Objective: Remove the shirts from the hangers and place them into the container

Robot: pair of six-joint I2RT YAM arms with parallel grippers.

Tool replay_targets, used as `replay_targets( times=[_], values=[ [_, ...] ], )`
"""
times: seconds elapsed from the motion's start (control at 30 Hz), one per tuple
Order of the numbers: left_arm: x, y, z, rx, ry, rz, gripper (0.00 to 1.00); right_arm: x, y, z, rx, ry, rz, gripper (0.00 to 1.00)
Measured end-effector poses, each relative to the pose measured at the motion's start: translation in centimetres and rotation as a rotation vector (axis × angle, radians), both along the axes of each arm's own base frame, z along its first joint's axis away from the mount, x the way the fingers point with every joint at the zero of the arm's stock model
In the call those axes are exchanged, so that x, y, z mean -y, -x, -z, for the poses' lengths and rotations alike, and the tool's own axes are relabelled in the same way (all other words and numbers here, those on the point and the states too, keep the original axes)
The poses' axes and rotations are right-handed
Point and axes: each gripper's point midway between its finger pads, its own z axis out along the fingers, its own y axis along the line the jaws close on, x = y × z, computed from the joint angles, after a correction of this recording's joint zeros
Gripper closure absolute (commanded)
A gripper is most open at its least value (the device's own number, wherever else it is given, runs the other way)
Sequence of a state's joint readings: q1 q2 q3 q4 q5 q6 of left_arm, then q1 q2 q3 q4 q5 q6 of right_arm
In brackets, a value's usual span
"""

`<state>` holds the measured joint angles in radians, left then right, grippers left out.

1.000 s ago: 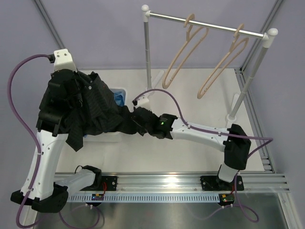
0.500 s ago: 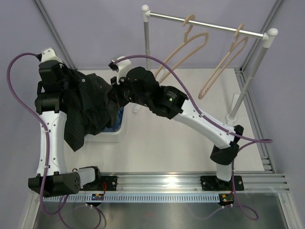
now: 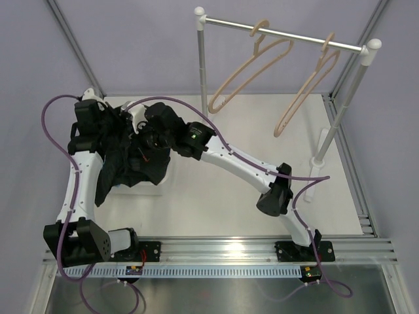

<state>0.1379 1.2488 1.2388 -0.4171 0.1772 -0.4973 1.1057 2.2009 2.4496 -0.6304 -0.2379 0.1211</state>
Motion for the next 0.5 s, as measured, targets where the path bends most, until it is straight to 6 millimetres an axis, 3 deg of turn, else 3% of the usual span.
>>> replay_targets(
  times=[0.13, 0.37, 0.5],
  values=[
    [-0.3, 2.6, 4.6, -0.129, 0.030, -0.046, 0.98, -1.0, -2.0, 2.8, -0.040, -0.004, -0.017, 1.00],
    [-1.7, 5.8, 4.3, -0.165, -0.006, -0.118, 0.94, -1.2, -6.2, 9.4, -0.161, 0.034, -0.013, 1.00],
    [-1.9, 7.3, 4.9, -0.176, -0.025, -0.137, 0.90, -1.3, -7.4, 12.8, -0.215, 0.065, -0.022, 1.00]
  ],
)
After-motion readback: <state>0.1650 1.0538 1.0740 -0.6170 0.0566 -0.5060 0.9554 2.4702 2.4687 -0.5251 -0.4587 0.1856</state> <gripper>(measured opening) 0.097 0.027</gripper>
